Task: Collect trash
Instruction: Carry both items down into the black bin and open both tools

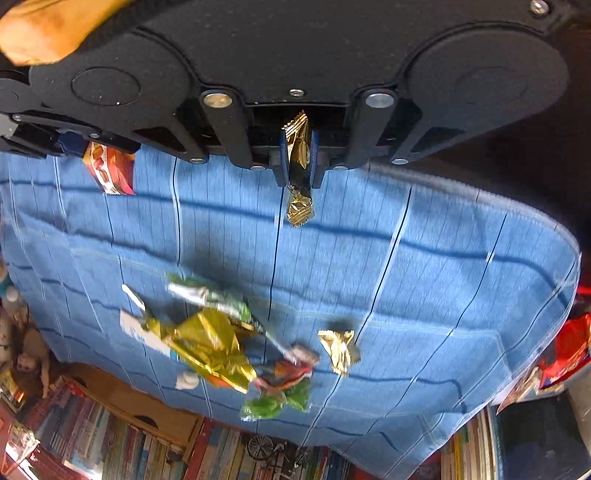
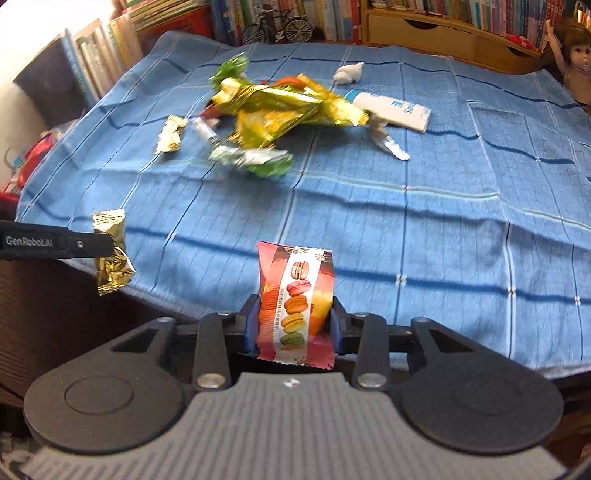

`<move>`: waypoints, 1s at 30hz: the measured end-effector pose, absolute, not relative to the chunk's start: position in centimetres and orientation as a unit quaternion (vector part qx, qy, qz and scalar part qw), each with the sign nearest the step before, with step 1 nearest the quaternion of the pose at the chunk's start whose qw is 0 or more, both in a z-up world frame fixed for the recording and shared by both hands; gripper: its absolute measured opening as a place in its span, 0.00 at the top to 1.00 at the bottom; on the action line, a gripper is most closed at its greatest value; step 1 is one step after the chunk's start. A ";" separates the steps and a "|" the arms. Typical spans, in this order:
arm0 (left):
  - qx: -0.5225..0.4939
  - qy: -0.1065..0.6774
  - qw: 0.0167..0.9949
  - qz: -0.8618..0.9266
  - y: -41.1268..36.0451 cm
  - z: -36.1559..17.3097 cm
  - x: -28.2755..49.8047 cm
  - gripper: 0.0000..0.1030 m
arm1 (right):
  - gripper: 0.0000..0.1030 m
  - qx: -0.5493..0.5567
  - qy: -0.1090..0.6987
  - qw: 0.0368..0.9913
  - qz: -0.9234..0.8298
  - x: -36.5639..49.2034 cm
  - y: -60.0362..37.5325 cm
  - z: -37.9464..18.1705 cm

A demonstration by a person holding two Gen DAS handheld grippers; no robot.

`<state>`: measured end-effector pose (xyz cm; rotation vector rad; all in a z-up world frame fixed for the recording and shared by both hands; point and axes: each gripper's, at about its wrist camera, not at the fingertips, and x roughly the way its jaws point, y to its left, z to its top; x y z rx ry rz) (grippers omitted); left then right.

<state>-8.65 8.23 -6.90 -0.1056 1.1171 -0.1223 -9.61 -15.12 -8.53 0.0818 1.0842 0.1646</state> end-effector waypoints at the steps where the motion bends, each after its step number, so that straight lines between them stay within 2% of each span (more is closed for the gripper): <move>1: -0.053 0.532 0.843 -0.056 8.3 -7.0 -9.5 0.90 | 0.59 0.037 0.518 0.851 0.086 -10.1 -14.8 -8.6; 19: -0.097 0.509 0.853 0.054 5.3 -5.1 -19.6 0.90 | 0.59 0.003 0.489 0.845 0.217 -15.1 -18.1 -5.8; 30: -0.102 0.552 0.825 0.065 2.7 -7.8 -26.5 0.90 | 0.59 -0.005 0.520 0.817 0.250 -21.0 -20.2 -7.8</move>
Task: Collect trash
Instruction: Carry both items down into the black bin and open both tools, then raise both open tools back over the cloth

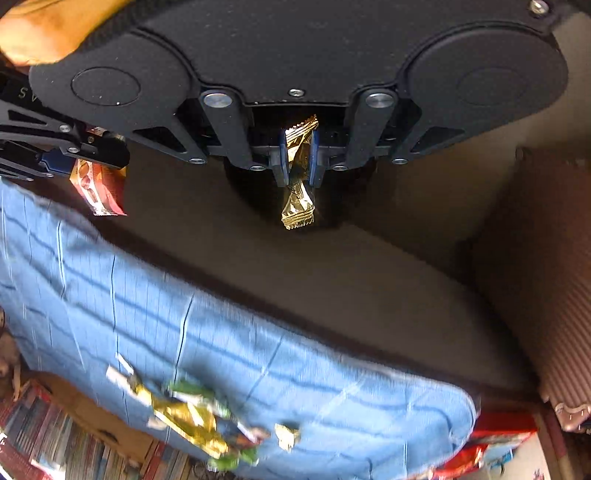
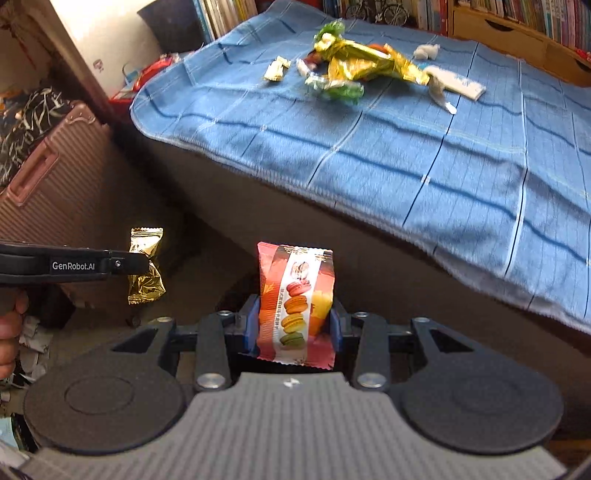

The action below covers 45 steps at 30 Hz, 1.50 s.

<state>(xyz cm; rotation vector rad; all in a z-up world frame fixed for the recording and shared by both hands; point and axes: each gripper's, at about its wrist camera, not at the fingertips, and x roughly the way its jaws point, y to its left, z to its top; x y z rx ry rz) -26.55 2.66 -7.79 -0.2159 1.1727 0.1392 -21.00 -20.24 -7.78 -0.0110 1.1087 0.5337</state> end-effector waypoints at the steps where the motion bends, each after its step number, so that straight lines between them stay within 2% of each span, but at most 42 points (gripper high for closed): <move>1: -0.102 0.555 0.823 0.065 2.7 -8.2 -26.8 0.90 | 0.59 -0.008 0.523 0.814 0.253 -21.5 -20.2 -8.1; 15: -0.102 0.582 0.804 0.068 3.2 -12.2 -25.9 0.88 | 0.56 -0.040 0.536 0.797 0.274 -21.6 -17.0 -10.6; 17: -0.103 0.585 0.802 0.068 3.2 -12.7 -25.5 0.83 | 0.53 -0.045 0.537 0.796 0.277 -21.2 -16.4 -11.0; 19: -0.105 0.586 0.801 0.067 3.2 -13.0 -25.2 0.76 | 0.40 -0.050 0.536 0.795 0.280 -20.8 -15.8 -11.3; 21: -0.107 0.585 0.801 0.070 3.3 -13.2 -25.3 0.56 | 0.34 -0.053 0.537 0.793 0.284 -20.5 -15.3 -11.5; 25: -0.115 0.586 0.798 0.078 3.7 -13.4 -25.2 0.53 | 0.26 -0.054 0.539 0.790 0.285 -20.0 -14.8 -11.7; 38: -0.116 0.587 0.795 0.100 4.9 -13.2 -24.1 0.42 | 0.23 -0.039 0.546 0.792 0.269 -19.0 -14.9 -11.5; 41: -0.104 0.578 0.804 0.096 4.9 -12.1 -23.7 0.40 | 0.23 -0.031 0.544 0.796 0.263 -18.9 -15.3 -10.8; 45: -0.082 0.550 0.827 0.079 4.5 -9.4 -22.4 0.32 | 0.23 -0.008 0.531 0.810 0.250 -18.3 -16.3 -8.7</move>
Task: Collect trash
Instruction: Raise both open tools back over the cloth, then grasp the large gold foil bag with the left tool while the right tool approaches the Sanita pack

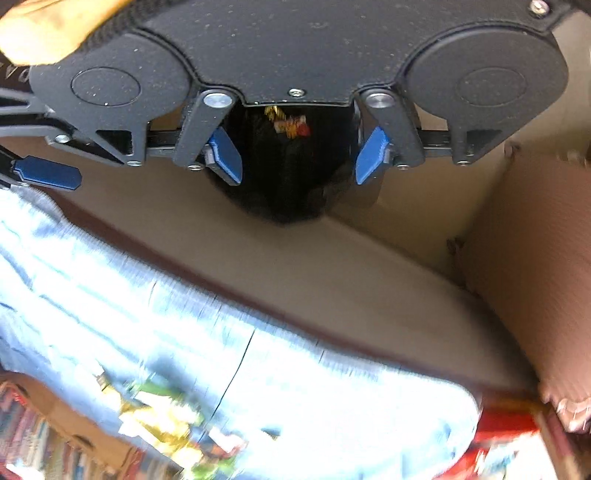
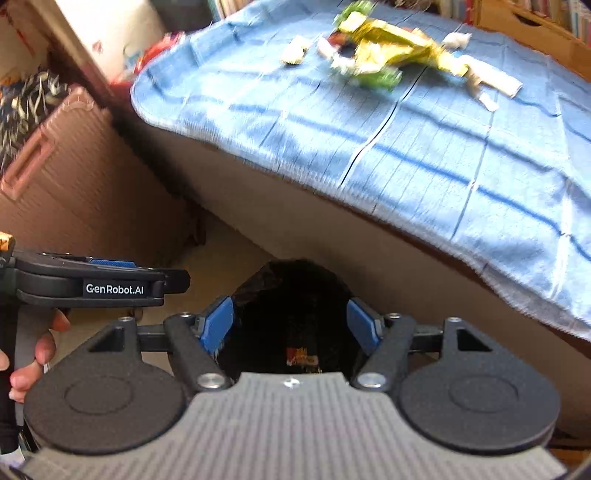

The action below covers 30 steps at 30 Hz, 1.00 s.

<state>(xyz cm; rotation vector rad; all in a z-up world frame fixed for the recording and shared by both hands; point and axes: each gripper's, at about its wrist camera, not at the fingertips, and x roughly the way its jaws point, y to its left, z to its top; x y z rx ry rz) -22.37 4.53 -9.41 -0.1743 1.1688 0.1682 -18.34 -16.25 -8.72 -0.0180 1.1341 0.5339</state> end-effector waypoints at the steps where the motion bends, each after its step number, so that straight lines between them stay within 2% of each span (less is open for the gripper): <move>1: -0.077 0.541 0.834 0.074 4.5 -8.7 -21.9 0.32 | 0.23 -0.002 0.526 0.815 0.244 -18.1 -16.6 -8.1; 9: -0.058 0.474 0.878 0.025 4.3 -3.5 -15.0 0.26 | 0.23 0.054 0.486 0.854 0.178 -14.3 -19.6 -2.7; 17: -0.083 0.457 0.886 -0.004 3.2 -0.4 -5.7 0.26 | 0.23 0.043 0.425 0.898 0.108 -8.1 -22.1 1.7; 25: -0.089 0.452 0.887 0.011 -0.5 -1.2 1.8 0.23 | 0.23 0.004 0.409 0.907 0.101 -0.3 -24.5 1.3; 27: -0.101 0.453 0.885 0.018 -1.5 -2.1 3.7 0.14 | 0.23 -0.014 0.411 0.905 0.111 2.1 -25.1 0.4; 30: -0.119 0.464 0.877 0.038 -2.9 -4.2 7.0 0.12 | 0.23 -0.051 0.419 0.898 0.127 5.9 -26.2 -1.4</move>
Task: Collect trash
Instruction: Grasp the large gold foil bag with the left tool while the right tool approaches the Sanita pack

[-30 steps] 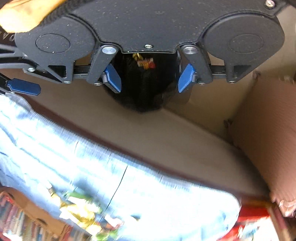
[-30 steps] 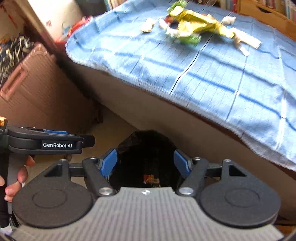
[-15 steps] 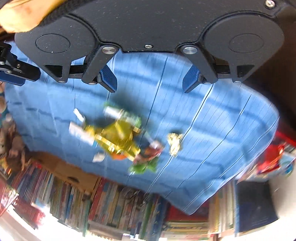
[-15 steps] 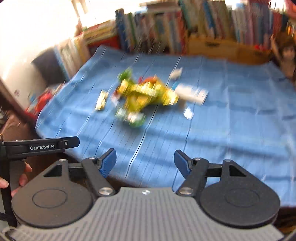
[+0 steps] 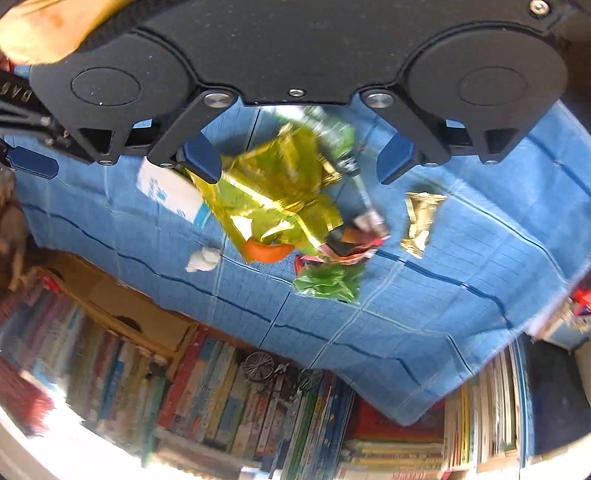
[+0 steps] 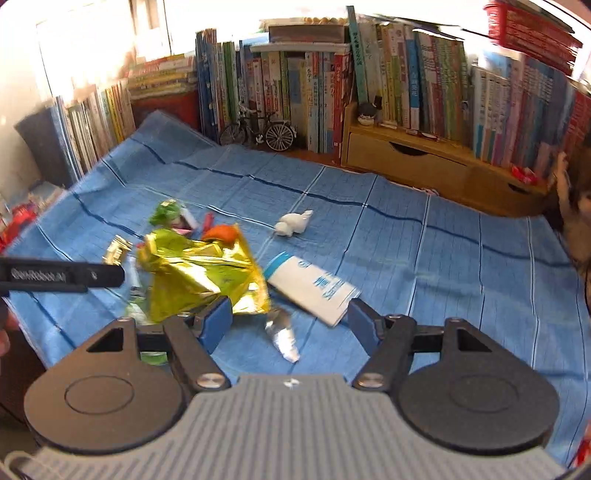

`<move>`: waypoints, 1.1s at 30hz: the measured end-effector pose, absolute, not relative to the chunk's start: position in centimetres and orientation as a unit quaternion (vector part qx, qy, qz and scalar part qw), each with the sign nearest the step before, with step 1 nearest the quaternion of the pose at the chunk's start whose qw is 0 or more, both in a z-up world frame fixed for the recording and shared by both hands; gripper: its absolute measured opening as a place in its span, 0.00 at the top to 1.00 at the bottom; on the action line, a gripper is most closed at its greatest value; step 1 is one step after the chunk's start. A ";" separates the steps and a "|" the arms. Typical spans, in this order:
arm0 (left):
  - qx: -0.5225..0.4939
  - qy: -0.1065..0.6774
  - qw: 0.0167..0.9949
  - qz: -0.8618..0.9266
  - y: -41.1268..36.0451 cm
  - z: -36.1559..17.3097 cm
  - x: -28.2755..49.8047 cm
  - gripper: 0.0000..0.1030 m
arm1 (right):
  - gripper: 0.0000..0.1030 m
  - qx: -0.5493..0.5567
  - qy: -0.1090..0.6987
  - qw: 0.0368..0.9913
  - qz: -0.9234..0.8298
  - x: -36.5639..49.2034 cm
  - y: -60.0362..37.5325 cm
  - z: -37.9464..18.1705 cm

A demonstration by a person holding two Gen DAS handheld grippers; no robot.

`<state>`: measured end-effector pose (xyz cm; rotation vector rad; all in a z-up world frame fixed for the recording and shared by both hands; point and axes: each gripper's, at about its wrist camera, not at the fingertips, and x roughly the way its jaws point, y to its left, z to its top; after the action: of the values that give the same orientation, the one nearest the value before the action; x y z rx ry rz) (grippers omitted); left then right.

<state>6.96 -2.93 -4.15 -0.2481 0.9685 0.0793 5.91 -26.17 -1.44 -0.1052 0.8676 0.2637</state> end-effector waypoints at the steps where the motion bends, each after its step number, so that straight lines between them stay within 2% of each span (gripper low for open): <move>1: -0.120 0.472 0.872 0.049 -3.4 -5.0 8.1 0.12 | 0.23 -0.066 0.420 0.895 0.134 7.1 -26.5 -2.1; 10: -0.133 0.509 0.841 0.127 -5.3 -10.8 13.8 0.12 | 0.20 -0.178 0.444 0.853 0.210 14.1 -27.6 -9.2; 23: -0.142 0.520 0.828 0.150 -6.6 -12.9 15.9 0.07 | 0.20 -0.170 0.478 0.824 0.250 17.3 -26.6 -13.6; 25: -0.167 0.526 0.823 0.134 -6.4 -13.2 15.9 0.13 | 0.20 -0.161 0.483 0.822 0.253 17.3 -26.5 -13.8; 26: -0.177 0.526 0.822 0.130 -6.3 -13.1 15.7 0.22 | 0.20 -0.157 0.485 0.822 0.253 17.3 -26.4 -13.9; 27: -0.185 0.521 0.823 0.129 -6.3 -12.9 15.5 0.35 | 0.21 -0.153 0.486 0.822 0.254 17.3 -26.4 -14.0; 29: -0.194 0.516 0.826 0.120 -6.3 -12.5 15.1 0.40 | 0.30 -0.137 0.485 0.825 0.257 17.1 -26.4 -13.8; 31: -0.202 0.513 0.826 0.114 -6.3 -12.0 14.8 0.45 | 0.43 -0.122 0.481 0.828 0.261 16.8 -26.5 -13.5; 33: -0.202 0.510 0.829 0.109 -6.5 -11.5 14.5 0.49 | 0.50 -0.118 0.476 0.830 0.264 16.4 -26.5 -13.1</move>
<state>14.48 -6.48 -11.50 -0.4291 1.0822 0.2309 16.39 -26.48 -13.11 -0.2508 1.0102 0.5600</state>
